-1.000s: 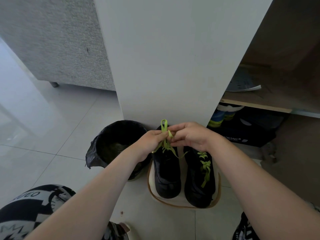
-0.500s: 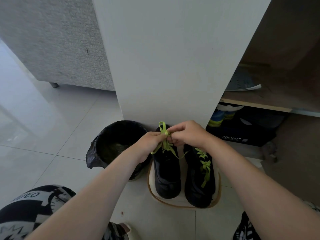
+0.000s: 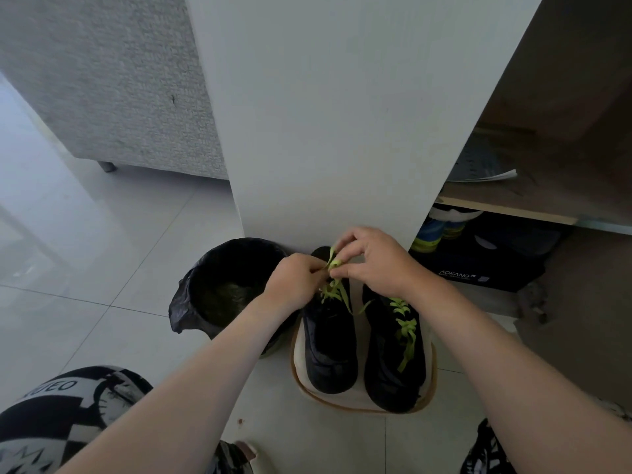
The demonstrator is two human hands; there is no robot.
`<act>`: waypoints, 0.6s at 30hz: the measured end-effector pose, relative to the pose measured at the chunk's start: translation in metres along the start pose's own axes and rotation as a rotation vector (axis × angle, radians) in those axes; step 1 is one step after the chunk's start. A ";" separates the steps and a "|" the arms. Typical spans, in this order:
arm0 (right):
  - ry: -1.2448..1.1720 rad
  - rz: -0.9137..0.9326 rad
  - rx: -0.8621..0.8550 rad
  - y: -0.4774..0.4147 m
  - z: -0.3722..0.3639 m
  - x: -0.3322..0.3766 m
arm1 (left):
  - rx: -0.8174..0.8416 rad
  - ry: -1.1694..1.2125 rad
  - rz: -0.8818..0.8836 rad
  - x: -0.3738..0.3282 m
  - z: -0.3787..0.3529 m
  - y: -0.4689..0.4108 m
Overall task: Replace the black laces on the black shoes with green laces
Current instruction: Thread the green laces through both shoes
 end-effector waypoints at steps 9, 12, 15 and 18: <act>-0.296 -0.214 -0.218 -0.003 -0.014 -0.023 | 0.077 0.081 -0.018 -0.003 0.002 0.002; -0.278 -0.362 -0.317 -0.003 -0.016 -0.035 | -0.084 -0.163 -0.171 -0.008 0.012 0.001; -0.363 -0.635 -0.238 0.004 -0.032 -0.051 | -0.183 -0.367 -0.331 -0.015 0.013 0.004; -0.391 -0.696 -0.068 0.009 -0.045 -0.048 | -0.163 -0.410 -0.418 -0.016 0.003 0.007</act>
Point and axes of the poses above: each hand's wrist, its own y-axis away from the middle knuckle, its own z-axis out of the back of the hand, x = y × z, the point moved 7 cm from there along -y, towards the middle knuckle, and after that the axes turned 14 degrees about -x, right-handed, at the moved point
